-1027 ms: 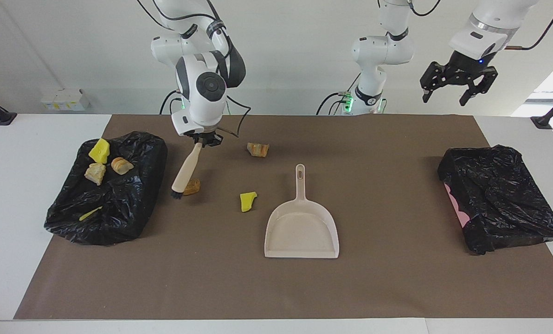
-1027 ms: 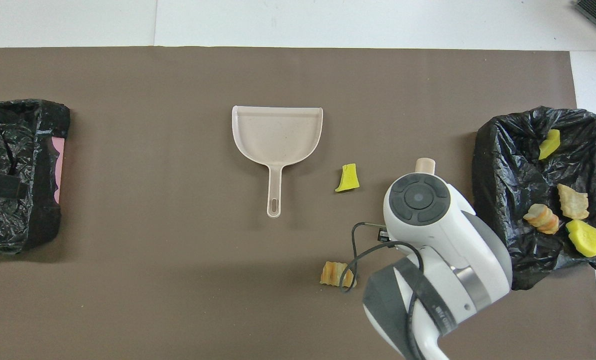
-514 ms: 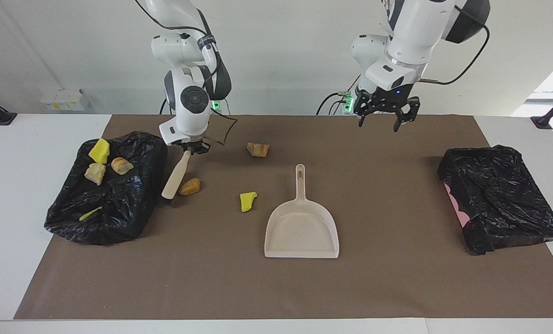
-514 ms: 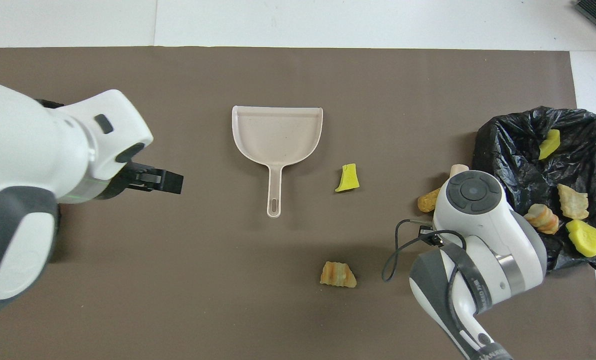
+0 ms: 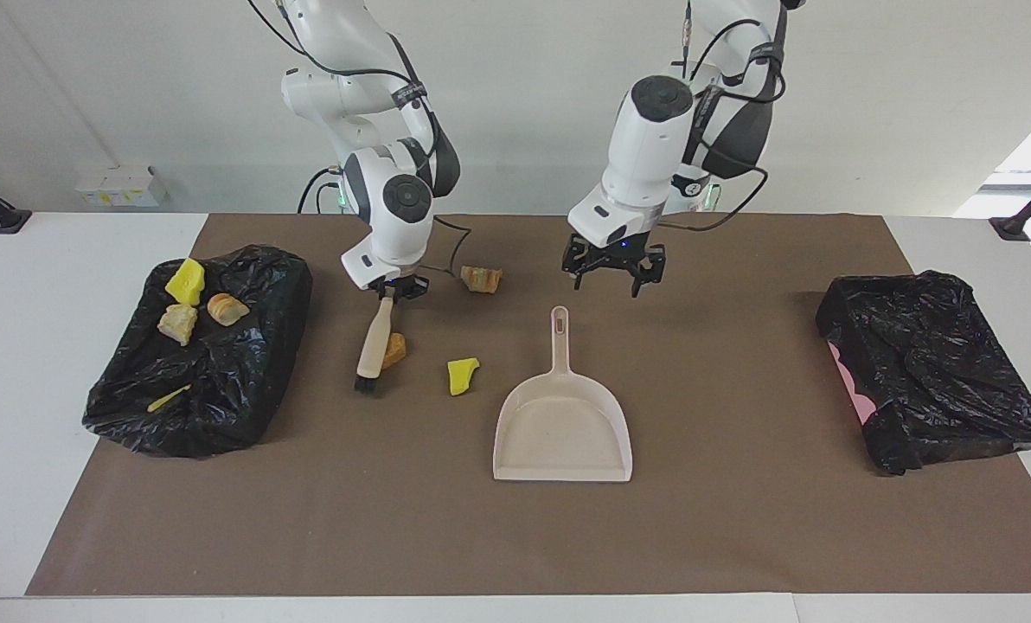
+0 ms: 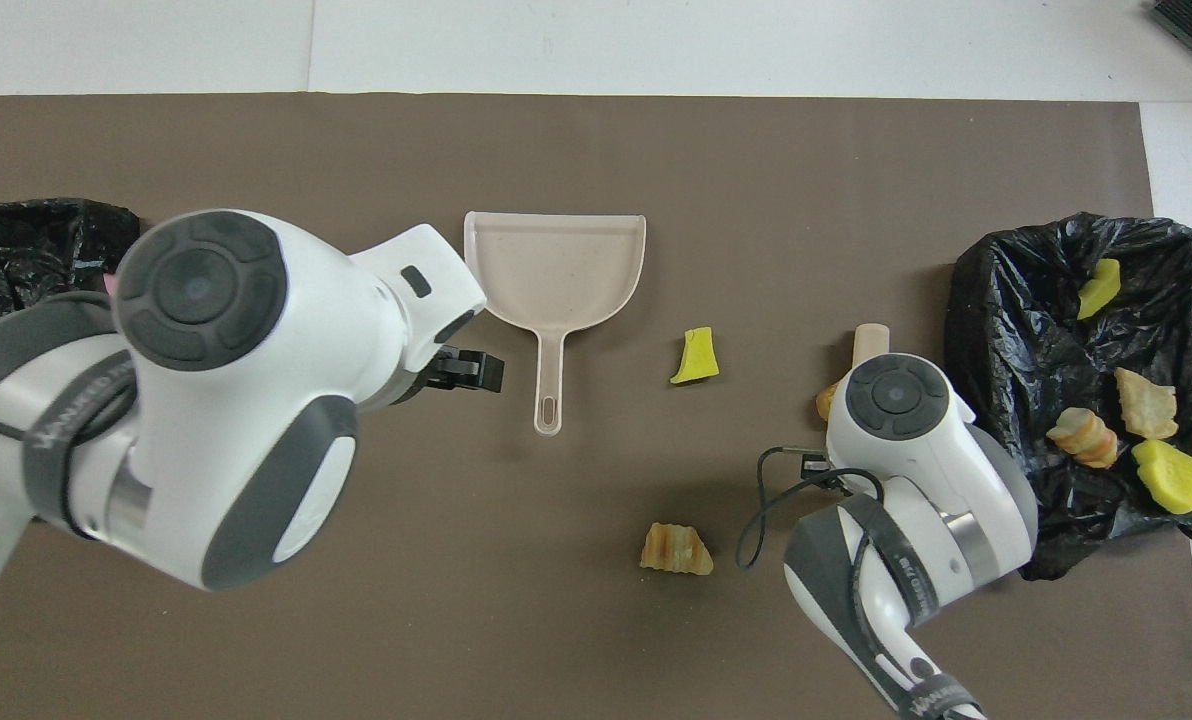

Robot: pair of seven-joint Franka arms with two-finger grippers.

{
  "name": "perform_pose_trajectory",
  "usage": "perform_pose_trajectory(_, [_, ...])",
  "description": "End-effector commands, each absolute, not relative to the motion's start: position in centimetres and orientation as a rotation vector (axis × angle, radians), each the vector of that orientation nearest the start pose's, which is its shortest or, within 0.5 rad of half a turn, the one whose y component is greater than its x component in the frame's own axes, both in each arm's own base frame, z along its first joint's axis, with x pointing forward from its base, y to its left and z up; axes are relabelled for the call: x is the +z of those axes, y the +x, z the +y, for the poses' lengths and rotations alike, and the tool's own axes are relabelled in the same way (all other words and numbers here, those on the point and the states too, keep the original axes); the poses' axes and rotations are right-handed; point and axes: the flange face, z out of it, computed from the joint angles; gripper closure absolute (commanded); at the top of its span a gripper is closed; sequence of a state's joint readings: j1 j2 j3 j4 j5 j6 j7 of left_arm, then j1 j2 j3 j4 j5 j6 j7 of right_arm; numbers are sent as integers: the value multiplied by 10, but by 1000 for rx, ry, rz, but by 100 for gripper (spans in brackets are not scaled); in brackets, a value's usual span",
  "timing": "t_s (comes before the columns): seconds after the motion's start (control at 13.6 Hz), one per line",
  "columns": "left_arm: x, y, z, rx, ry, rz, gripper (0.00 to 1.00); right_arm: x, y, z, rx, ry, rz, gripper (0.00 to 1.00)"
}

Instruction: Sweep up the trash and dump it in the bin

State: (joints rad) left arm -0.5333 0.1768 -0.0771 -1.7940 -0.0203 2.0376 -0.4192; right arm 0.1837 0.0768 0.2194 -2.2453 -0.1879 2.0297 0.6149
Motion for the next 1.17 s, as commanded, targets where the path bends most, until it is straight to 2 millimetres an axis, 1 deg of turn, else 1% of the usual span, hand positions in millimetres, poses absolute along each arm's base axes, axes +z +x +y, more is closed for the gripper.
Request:
perform_pose_trajectory(0.0, [403,512,-378,-88,-3215,184,0,313,462,220,341,-3328,-2,100])
perform_pose_trajectory(0.07, [394,511,-378,-111,-3224,180,0,315,464,225,364,-3299,-56,100])
perform_pose_trajectory(0.15, [389,512,-379,-132,-3231,177,0,320,464,233,380,-3264,-118,100])
perform_pose_trajectory(0.22, [381,513,-380,-123,-3229,176,0,322,467,236,408,-3253,-153,100])
perform_pose_trajectory(0.29, [371,513,-381,-104,-3223,177,0,329,472,238,429,-3252,-176,100])
perform_pose_trajectory(0.37, [360,514,-383,-84,-3217,179,0,339,476,239,441,-3252,-189,100])
perform_pose_trajectory(0.51, [358,515,-382,-80,-3215,176,0,368,490,236,462,-3246,-231,100])
perform_pose_trajectory(0.59, [358,515,-381,-82,-3216,173,19,382,494,231,469,-3247,-261,100])
perform_pose_trajectory(0.66, [357,515,-382,-77,-3215,173,37,391,498,224,473,-3251,-288,100])
perform_pose_trajectory(0.73, [357,516,-380,-80,-3216,168,47,393,503,216,475,-3250,-290,100])
perform_pose_trajectory(0.81, [358,516,-381,-81,-3217,171,59,393,504,212,472,-3250,-305,100])
perform_pose_trajectory(0.88, [357,514,-383,-77,-3215,178,63,393,507,210,458,-3249,-321,100])
perform_pose_trajectory(0.95, [357,515,-381,-80,-3215,176,75,391,511,205,449,-3240,-369,100])
perform_pose_trajectory(1.03, [359,517,-380,-88,-3215,203,87,389,517,192,452,-3209,-498,100])
perform_pose_trajectory(1.1, [360,519,-378,-91,-3215,202,98,387,523,179,459,-3185,-536,100])
